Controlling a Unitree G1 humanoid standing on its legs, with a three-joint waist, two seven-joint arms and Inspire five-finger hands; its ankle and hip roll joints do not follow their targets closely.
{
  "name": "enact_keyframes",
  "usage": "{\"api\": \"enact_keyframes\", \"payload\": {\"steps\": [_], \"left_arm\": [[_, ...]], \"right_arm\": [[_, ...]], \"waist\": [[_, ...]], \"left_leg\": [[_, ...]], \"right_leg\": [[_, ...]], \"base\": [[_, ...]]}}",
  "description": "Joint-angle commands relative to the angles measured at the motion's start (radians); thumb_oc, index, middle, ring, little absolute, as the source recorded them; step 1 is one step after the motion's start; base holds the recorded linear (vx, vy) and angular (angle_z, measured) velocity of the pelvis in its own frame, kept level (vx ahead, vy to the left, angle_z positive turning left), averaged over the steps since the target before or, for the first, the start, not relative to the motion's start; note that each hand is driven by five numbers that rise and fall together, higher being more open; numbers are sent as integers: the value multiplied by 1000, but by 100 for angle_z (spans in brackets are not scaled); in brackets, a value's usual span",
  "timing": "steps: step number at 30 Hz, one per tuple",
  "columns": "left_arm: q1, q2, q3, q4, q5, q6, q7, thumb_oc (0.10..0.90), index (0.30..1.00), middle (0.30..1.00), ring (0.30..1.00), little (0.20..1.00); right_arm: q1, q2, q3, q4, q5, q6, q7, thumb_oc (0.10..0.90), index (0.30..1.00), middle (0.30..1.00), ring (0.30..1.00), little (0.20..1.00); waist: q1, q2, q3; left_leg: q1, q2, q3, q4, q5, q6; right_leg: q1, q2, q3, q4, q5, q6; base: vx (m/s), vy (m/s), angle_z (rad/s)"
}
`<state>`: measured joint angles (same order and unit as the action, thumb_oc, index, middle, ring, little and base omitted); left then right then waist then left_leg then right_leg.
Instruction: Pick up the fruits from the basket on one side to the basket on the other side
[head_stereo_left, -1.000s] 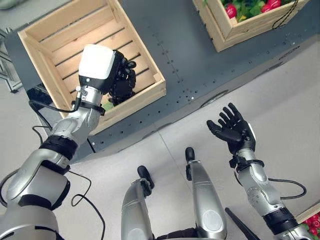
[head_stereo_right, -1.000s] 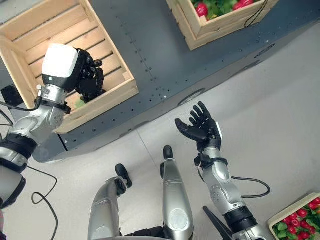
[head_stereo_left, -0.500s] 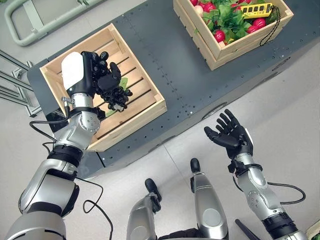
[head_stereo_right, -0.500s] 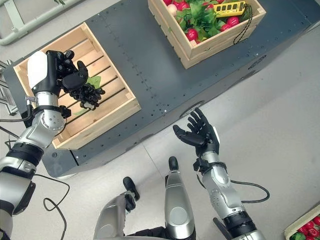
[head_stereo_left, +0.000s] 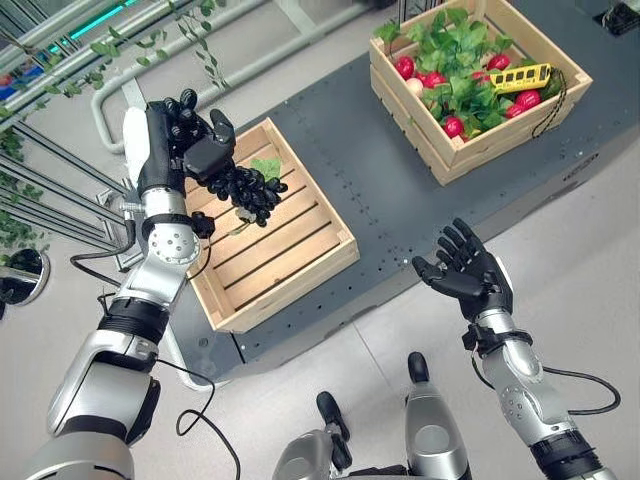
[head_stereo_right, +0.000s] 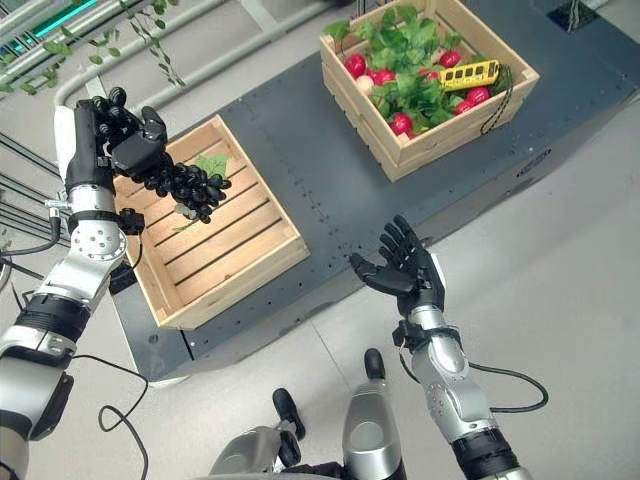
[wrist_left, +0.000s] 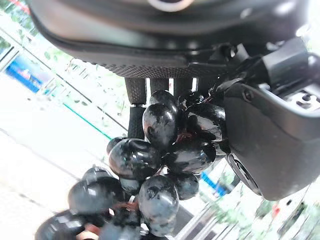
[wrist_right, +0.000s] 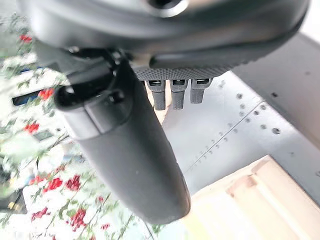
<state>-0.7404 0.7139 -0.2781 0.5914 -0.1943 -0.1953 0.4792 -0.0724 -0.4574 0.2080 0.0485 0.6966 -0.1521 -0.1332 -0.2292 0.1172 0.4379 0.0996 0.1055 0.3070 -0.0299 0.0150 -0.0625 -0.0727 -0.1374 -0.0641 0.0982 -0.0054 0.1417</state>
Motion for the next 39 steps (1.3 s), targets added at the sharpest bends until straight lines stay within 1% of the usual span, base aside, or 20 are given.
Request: {"api": "enact_keyframes", "payload": {"steps": [1, 4, 5, 6, 7, 9, 10, 13, 14, 15, 16, 18, 19, 21, 23, 25, 28, 31, 35, 39], "left_arm": [[-4, 29, 92, -15, -30, -135, -24, 400, 300, 300, 300, 300], [-6, 39, 78, -42, -48, -148, -77, 400, 300, 300, 300, 300], [-7, 48, 67, -68, -73, -146, -125, 400, 300, 300, 300, 300], [-8, 50, 65, -71, -82, -149, -138, 400, 300, 300, 300, 300], [-6, 59, 59, -94, -121, -146, -194, 400, 300, 300, 300, 300], [1, 63, 55, -137, -160, -138, -269, 400, 300, 300, 300, 300], [4, 63, 53, -148, -169, -136, -288, 400, 300, 300, 300, 300], [9, 76, 45, -195, -214, -130, -380, 400, 300, 300, 300, 300], [7, 78, 43, -197, -220, -130, -389, 400, 300, 300, 300, 300], [-7, 80, 30, -199, -248, -136, -423, 400, 300, 300, 300, 300], [-13, 80, 26, -200, -258, -137, -434, 400, 300, 300, 300, 300], [-35, 74, 8, -212, -276, -136, -457, 400, 300, 300, 300, 300], [-40, 73, 3, -216, -279, -137, -460, 400, 300, 300, 300, 300], [-59, 62, -22, -227, -297, -143, -472, 400, 300, 300, 300, 300], [-77, 49, -42, -229, -309, -149, -491, 400, 300, 300, 300, 300], [-93, 29, -58, -232, -307, -149, -505, 400, 300, 300, 300, 300], [-121, 13, -84, -234, -320, -143, -522, 400, 300, 300, 300, 300], [-136, -10, -93, -244, -331, -134, -540, 400, 300, 300, 300, 300], [-160, -45, -114, -245, -349, -127, -555, 400, 300, 300, 300, 300], [-168, -73, -131, -252, -346, -119, -568, 400, 300, 300, 300, 300]], "right_arm": [[9, 38, 24, -99, -103, -89, 62, 800, 900, 900, 900, 900], [-8, 38, 32, -102, -101, -96, 63, 800, 900, 900, 900, 900], [-19, 43, 40, -98, -121, -106, 51, 800, 900, 900, 900, 900], [-22, 44, 41, -98, -130, -108, 46, 800, 900, 900, 900, 900], [-29, 44, 46, -94, -138, -114, 42, 800, 900, 900, 900, 900], [-35, 47, 51, -96, -143, -114, 55, 800, 900, 900, 900, 900], [-37, 47, 52, -97, -141, -111, 63, 800, 900, 900, 900, 900], [-58, 26, 61, -92, -138, -74, 140, 800, 900, 900, 900, 900], [-62, 20, 62, -92, -136, -68, 149, 800, 900, 900, 900, 900], [-87, 0, 65, -90, -124, -38, 186, 800, 900, 900, 900, 900], [-98, -7, 67, -87, -119, -27, 201, 800, 900, 900, 900, 900], [-157, -29, 79, -78, -81, 42, 249, 800, 900, 900, 900, 900], [-168, -32, 82, -76, -78, 55, 262, 800, 900, 900, 900, 900], [-242, -54, 107, -64, -30, 107, 292, 800, 900, 900, 900, 900], [-309, -51, 128, -36, 33, 131, 300, 800, 900, 900, 900, 900], [-354, -28, 147, -6, 59, 143, 305, 800, 900, 900, 900, 900], [-400, -8, 168, 23, 76, 139, 295, 800, 900, 900, 900, 900], [-433, 26, 175, 54, 112, 160, 322, 800, 900, 900, 900, 900], [-492, 51, 213, 101, 132, 207, 367, 800, 900, 900, 900, 900], [-525, 66, 234, 130, 142, 222, 380, 800, 900, 900, 900, 900]], "waist": [[16, -31, -255], [27, -29, -279], [37, -29, -295], [39, -29, -297], [47, -30, -308], [58, -31, -323], [61, -32, -327], [80, -33, -352], [82, -34, -355], [90, -37, -365], [94, -39, -370], [106, -47, -381], [108, -49, -383], [121, -60, -390], [133, -68, -396], [143, -74, -400], [153, -78, -407], [164, -81, -416], [177, -87, -424], [185, -93, -432]], "left_leg": [[-18, -58, -1, 62, -64, 42], [1, -58, -11, 43, -62, 41], [13, -57, -17, 29, -60, 40], [16, -57, -19, 26, -59, 40], [27, -56, -27, 10, -55, 40], [39, -54, -39, -11, -48, 39], [42, -54, -42, -16, -45, 39], [56, -49, -64, -57, -28, 33], [55, -47, -66, -57, -28, 31], [50, -42, -76, -57, -27, 27], [47, -40, -81, -57, -27, 25], [39, -36, -100, -57, -25, 21], [37, -35, -104, -57, -24, 20], [34, -28, -118, -57, -21, 16], [32, -22, -128, -57, -18, 13], [31, -18, -137, -57, -17, 12], [31, -13, -143, -57, -14, 10], [28, -10, -151, -57, -12, 9], [26, -7, -161, -57, -10, 7], [25, -6, -168, -57, -9, 6]], "right_leg": [[91, 1, -16, -87, -7, -75], [110, 2, -20, -102, -2, -74], [126, 2, -27, -115, 1, -73], [129, 1, -29, -117, 1, -72], [142, 1, -34, -130, 6, -71], [157, 0, -41, -149, 14, -68], [160, 0, -42, -155, 18, -67], [176, 2, -51, -185, 33, -61], [176, 2, -53, -185, 34, -61], [176, 2, -61, -185, 34, -59], [177, 2, -65, -185, 34, -58], [180, 6, -78, -185, 31, -59], [181, 6, -81, -185, 30, -60], [186, 8, -95, -185, 25, -65], [193, 8, -107, -185, 21, -70], [199, 10, -115, -185, 17, -74], [205, 10, -125, -185, 13, -76], [208, 11, -133, -185, 10, -79], [213, 11, -143, -185, 6, -80], [218, 10, -151, -185, 5, -79]], "base": [[36, -57, 6], [17, -54, -2], [0, -49, 2], [4, -74, 11], [6, -65, 11], [5, -70, 20], [2, -65, 22], [-7, -68, 7], [-27, -83, 14], [-26, -75, 13], [-30, -100, 11], [-22, -83, 6], [-24, -86, 9], [-23, -81, 13], [-15, -69, 11], [-7, -68, 8], [1, -57, 8], [5, -51, 8], [7, -40, 10], [0, 0, 0]]}}
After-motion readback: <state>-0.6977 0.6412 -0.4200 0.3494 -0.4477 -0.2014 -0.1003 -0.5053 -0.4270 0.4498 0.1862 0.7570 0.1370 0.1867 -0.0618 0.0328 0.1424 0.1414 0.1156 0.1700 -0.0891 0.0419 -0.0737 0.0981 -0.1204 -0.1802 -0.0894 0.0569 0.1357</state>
